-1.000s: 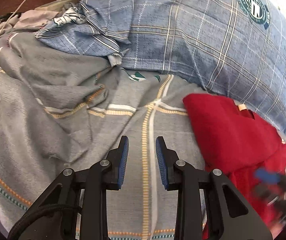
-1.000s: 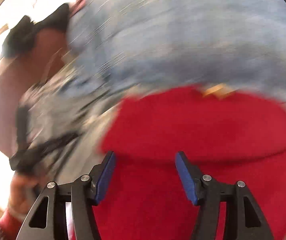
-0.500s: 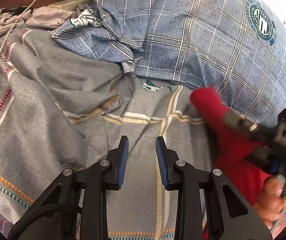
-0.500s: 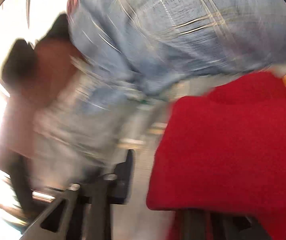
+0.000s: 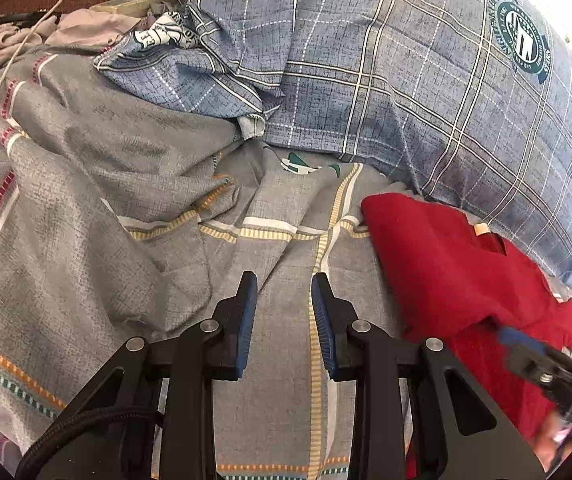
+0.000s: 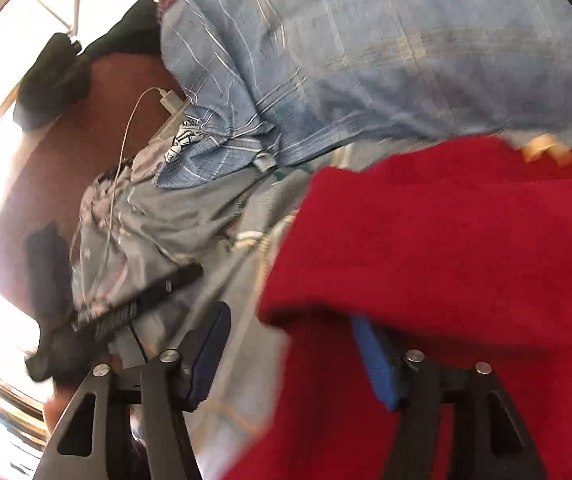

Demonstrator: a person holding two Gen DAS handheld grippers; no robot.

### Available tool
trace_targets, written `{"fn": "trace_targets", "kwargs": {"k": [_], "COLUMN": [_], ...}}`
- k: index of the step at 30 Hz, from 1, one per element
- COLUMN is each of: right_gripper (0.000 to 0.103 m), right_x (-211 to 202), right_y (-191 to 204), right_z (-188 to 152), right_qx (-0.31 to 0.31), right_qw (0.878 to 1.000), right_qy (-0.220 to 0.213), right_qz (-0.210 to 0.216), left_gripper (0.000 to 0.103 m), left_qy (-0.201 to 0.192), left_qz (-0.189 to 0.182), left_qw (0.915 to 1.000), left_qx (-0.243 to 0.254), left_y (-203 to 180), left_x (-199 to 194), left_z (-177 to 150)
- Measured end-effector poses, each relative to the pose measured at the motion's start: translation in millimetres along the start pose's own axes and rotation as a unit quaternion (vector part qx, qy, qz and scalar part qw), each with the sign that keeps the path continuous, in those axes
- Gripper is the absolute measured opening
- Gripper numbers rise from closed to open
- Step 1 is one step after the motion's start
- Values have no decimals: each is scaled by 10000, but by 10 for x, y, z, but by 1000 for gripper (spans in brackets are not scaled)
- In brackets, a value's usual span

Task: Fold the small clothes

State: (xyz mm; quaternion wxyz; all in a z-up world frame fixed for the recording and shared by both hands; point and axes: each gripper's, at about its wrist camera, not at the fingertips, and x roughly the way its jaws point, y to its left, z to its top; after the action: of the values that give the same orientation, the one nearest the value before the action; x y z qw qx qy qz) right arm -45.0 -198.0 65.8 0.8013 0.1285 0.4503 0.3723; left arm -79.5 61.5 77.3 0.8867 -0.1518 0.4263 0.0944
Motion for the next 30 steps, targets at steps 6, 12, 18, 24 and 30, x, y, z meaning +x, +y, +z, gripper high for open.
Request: {"fn": "trace_targets", "kwargs": {"k": [6, 12, 18, 24, 30], "right_gripper": [61, 34, 5, 5, 15], "right_x": [-944, -821, -1047, -1256, -1236], "right_y": [-695, -1629, -1515, -1780, -1733], "right_z": [-41, 298, 314, 285, 195], "right_qx": [144, 748, 315, 601, 647], "right_qw": [9664, 9267, 9251, 8883, 8824], "right_qy": [-1088, -501, -826, -886, -679], "right_qz": [-2324, -3649, -3692, -4466, -4610], "left_gripper": [28, 28, 28, 28, 28], "left_qy": [49, 156, 199, 241, 289], "left_qz": [-16, 12, 24, 7, -38], "left_qw": [9999, 9994, 9991, 9990, 9984], "left_qx": [87, 306, 381, 381, 486], "left_y": [-122, -300, -347, -333, -349], "left_x": [46, 160, 206, 212, 199], "left_z": [-29, -36, -42, -58, -75]}}
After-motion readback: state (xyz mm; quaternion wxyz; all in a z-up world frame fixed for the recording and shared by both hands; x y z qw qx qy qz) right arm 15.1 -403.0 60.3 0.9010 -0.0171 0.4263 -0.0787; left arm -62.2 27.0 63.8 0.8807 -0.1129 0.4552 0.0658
